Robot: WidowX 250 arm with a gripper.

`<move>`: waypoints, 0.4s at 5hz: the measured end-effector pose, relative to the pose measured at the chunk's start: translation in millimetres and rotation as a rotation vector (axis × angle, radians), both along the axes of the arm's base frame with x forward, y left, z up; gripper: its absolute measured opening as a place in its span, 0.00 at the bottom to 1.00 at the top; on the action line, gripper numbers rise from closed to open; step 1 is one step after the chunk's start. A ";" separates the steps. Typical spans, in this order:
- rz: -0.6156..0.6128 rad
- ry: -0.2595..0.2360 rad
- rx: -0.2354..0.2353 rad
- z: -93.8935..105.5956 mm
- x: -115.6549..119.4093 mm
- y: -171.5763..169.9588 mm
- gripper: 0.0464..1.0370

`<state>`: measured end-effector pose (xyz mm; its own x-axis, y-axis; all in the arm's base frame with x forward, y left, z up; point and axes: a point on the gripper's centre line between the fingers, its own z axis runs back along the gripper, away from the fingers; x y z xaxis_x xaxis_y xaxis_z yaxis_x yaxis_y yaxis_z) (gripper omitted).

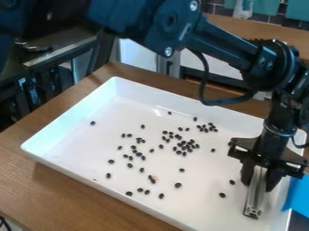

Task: Sweep into pile

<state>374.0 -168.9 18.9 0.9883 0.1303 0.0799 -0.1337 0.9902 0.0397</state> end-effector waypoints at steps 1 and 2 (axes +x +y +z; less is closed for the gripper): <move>-0.009 0.021 0.009 -1.5 -5.5 14.0 0.36; -0.011 0.017 0.026 -2.9 -6.5 30.5 0.36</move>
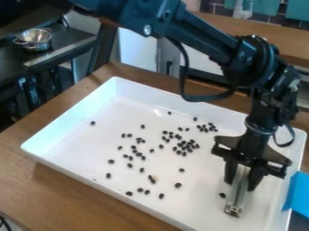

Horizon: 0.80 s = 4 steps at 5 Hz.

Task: Sweep into pile

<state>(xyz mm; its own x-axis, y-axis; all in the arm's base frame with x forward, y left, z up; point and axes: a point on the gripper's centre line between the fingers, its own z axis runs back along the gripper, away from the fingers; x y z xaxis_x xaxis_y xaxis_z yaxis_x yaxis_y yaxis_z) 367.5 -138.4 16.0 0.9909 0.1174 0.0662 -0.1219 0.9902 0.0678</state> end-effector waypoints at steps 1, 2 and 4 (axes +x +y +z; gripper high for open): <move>-0.010 -0.027 0.013 -0.8 -0.7 19.2 0.36; -0.014 -0.039 0.021 -1.8 -3.7 39.0 0.36; -0.047 0.007 0.063 -3.7 -26.4 83.7 0.36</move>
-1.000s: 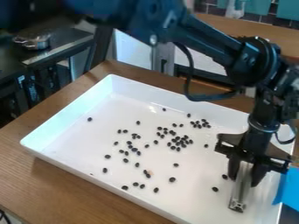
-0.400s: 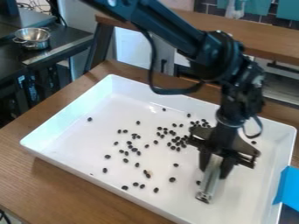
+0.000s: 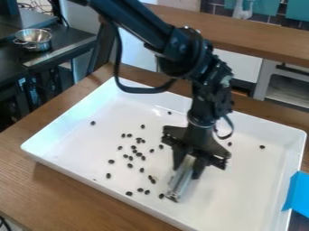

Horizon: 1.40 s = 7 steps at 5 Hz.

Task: Sweep into pile

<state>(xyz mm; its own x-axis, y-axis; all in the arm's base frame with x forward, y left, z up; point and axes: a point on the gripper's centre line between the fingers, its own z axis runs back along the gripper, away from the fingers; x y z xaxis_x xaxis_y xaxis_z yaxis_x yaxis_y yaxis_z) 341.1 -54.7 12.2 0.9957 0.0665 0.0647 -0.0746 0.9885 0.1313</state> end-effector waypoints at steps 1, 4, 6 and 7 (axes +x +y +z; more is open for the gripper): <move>0.040 0.029 0.040 1.4 -1.9 21.7 0.36; 0.050 0.048 0.108 1.1 -8.0 81.4 0.35; 0.036 0.101 0.120 3.6 -25.8 115.2 0.35; 0.063 0.095 0.136 6.3 -27.2 130.1 0.35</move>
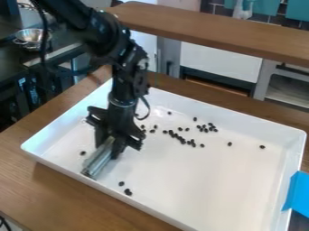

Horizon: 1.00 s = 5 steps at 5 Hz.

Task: Sweep into pile

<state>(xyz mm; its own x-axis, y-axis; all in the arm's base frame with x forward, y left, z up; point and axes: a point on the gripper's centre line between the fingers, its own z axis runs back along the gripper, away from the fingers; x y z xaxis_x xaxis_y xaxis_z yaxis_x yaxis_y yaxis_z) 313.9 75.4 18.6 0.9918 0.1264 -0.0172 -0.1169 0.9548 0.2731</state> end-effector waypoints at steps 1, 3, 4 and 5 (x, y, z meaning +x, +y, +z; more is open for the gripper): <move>0.032 -0.044 0.018 5.7 -5.6 3.5 0.35; 0.024 -0.126 -0.152 38.1 -1.8 -64.6 0.35; 0.010 -0.175 -0.217 49.0 9.3 -109.3 0.35; -0.002 -0.219 -0.224 55.0 30.5 -156.7 0.35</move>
